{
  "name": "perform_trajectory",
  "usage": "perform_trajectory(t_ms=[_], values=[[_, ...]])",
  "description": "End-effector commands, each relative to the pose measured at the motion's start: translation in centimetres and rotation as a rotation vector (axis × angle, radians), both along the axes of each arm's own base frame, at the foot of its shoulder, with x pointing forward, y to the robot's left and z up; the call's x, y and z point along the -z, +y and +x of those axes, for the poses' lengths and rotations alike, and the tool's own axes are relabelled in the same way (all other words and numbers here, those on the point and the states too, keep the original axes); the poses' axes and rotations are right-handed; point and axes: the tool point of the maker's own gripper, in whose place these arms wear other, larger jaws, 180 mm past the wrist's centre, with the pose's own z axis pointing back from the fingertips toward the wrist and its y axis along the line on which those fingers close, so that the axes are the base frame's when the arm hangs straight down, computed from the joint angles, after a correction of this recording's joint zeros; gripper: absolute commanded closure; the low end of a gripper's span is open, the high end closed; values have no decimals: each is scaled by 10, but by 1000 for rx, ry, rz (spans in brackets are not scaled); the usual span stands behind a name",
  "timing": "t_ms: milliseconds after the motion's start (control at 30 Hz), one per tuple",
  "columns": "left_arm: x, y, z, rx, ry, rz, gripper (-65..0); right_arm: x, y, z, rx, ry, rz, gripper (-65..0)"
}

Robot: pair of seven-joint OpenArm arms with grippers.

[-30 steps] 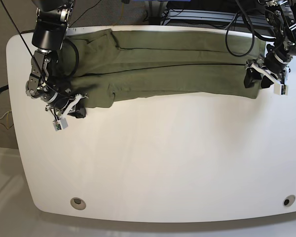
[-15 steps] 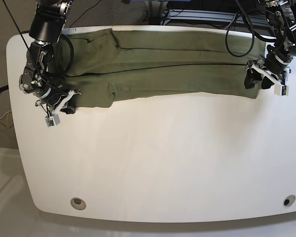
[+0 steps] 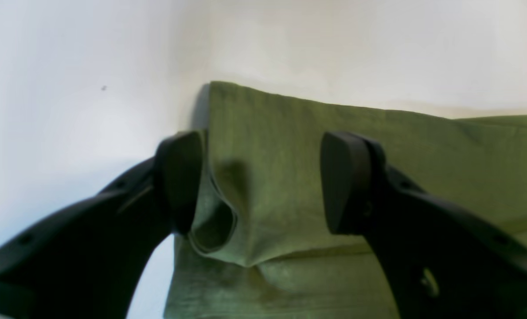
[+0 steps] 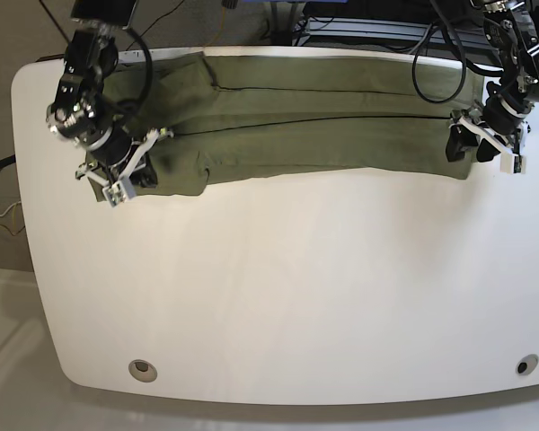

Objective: Fold the T-shirt properly
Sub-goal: 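Move the right gripper along the strip end toward the collar fold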

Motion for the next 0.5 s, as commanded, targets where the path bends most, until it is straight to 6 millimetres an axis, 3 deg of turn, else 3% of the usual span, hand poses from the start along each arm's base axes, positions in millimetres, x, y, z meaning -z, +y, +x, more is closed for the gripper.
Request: perform_trajectory(t_ms=[0, 233, 467], values=[[-14, 4, 8, 5, -53, 7, -391, -8, 14, -4, -23, -25, 23, 0], [-13, 5, 8, 3, -54, 10, -390, -1, 29, -24, -18, 9, 52, -4], [-15, 4, 10, 6, -62, 8, -390, 8, 23, -25, 7, 27, 64, -237]])
